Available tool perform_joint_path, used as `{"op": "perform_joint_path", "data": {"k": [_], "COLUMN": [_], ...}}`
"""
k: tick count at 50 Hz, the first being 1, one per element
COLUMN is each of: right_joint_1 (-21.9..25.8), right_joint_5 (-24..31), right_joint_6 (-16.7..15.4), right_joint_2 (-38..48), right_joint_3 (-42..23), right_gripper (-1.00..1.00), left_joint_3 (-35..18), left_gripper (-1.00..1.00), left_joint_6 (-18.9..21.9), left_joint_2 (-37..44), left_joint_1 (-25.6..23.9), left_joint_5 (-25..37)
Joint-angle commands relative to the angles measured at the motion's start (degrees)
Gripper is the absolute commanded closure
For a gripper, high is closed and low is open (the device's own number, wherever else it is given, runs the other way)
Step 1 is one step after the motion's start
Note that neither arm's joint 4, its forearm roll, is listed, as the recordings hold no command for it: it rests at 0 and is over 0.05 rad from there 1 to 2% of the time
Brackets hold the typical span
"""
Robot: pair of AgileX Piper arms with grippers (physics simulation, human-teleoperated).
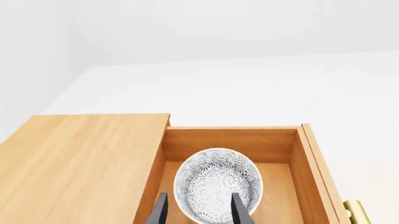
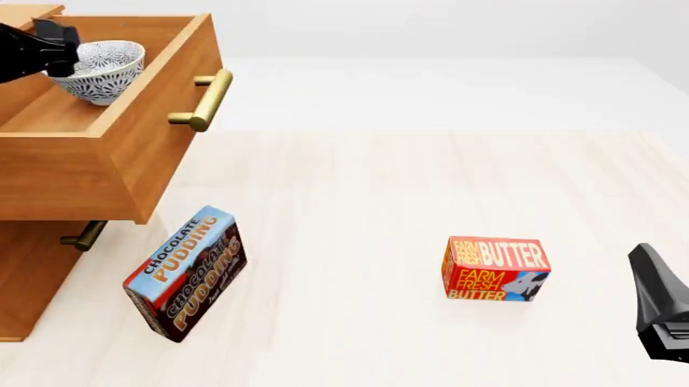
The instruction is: Put the bowl in the top drawer of the cabinet.
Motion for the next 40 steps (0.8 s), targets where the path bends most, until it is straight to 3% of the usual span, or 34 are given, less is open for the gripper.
{"op": "perform_joint_path", "data": {"k": [1, 40], "right_joint_1": [0.00, 0.00], "right_joint_5": [0.00, 0.00], "right_joint_6": [-0.01, -0.01], "right_joint_2": [0.01, 0.00], "right_joint_3": [0.00, 0.00], "right_gripper": [-1.00, -1.00], "left_joint_3": [1.23, 5.50], "left_gripper": [-1.00, -1.00], "left_joint_6": [0.73, -0.45], "left_joint_2": [-3.89, -13.32], "left_joint_1": [-0.40, -3.98], "left_joint_5": [0.34, 4.26]}}
